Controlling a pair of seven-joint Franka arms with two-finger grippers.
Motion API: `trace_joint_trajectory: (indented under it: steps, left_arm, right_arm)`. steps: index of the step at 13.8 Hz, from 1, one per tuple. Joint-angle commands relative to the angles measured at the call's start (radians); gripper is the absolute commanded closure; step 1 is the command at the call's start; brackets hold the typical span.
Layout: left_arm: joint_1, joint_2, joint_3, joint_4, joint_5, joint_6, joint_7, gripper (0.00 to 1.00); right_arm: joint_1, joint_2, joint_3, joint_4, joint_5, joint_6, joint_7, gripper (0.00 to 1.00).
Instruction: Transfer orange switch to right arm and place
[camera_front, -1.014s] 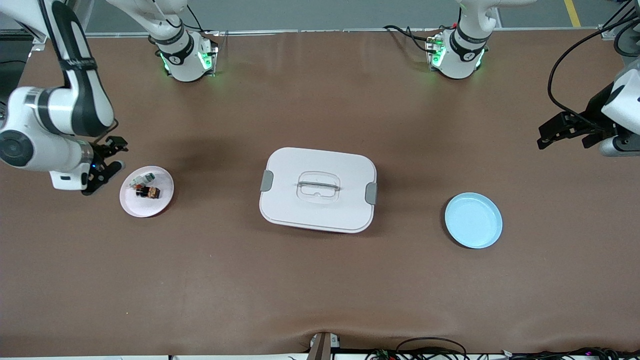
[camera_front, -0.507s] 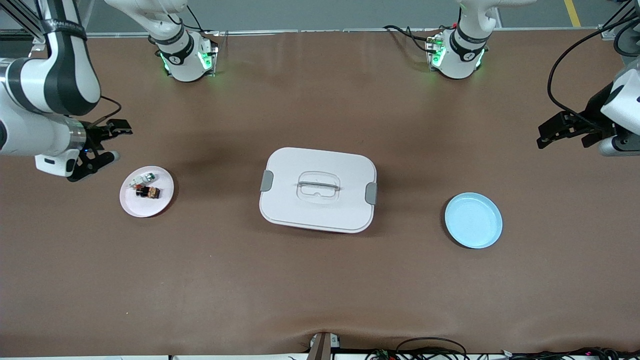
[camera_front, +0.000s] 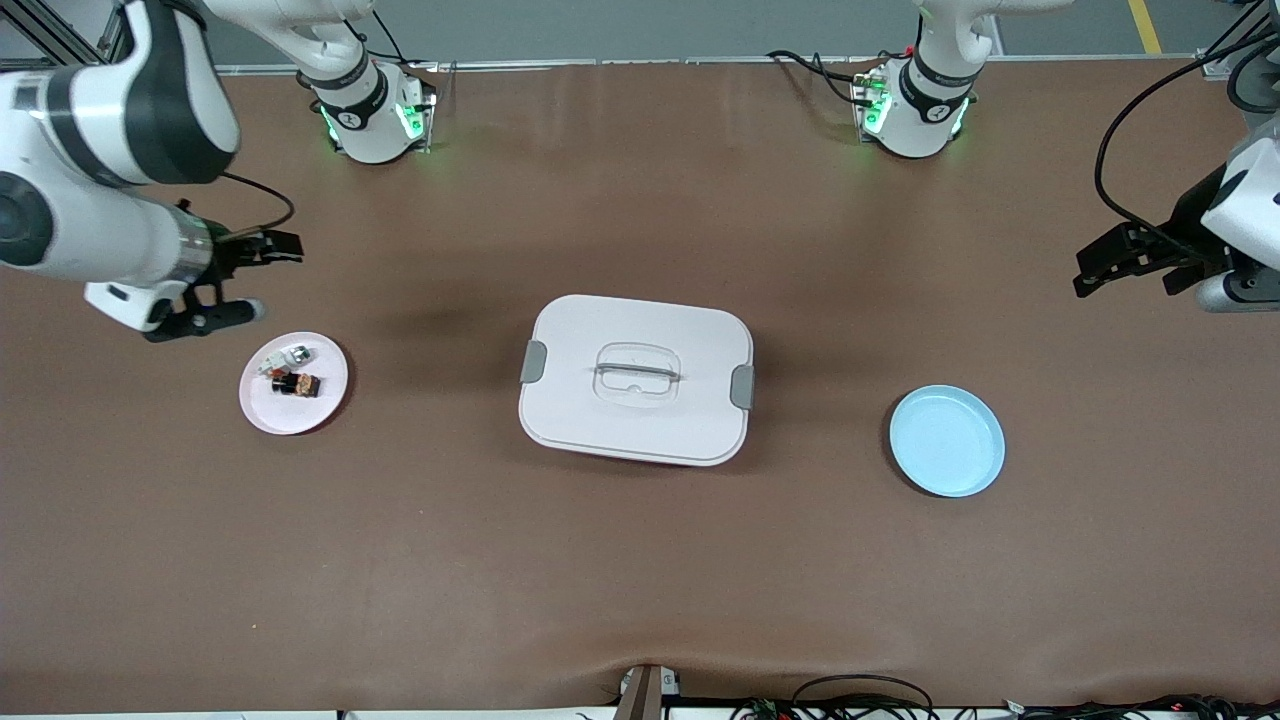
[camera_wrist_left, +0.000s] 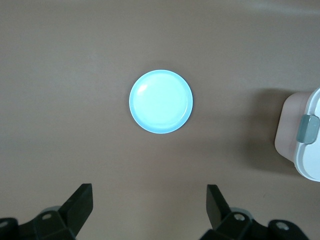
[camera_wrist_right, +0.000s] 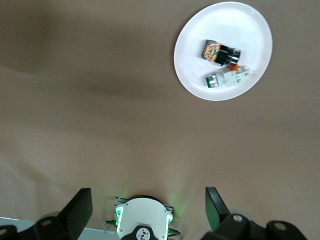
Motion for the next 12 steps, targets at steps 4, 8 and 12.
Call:
trace_joint_trajectory:
  steps: [4,8,12]
  left_arm:
    - [-0.002,0.009,-0.001,0.023,-0.001,-0.022,-0.009,0.0]
    - [-0.002,0.009,-0.001,0.023,-0.003,-0.022,-0.009,0.0]
    - [0.0,0.009,-0.001,0.023,-0.001,-0.022,-0.009,0.0]
  right_arm:
    - [-0.024,-0.002,0.005,0.085,-0.032,-0.059,0.0,0.0]
    - [-0.089,0.002,0.001,0.126,-0.014,-0.107,0.013,0.0]
    - [-0.088,0.004,0.004,0.209,-0.015,-0.127,-0.091,0.0]
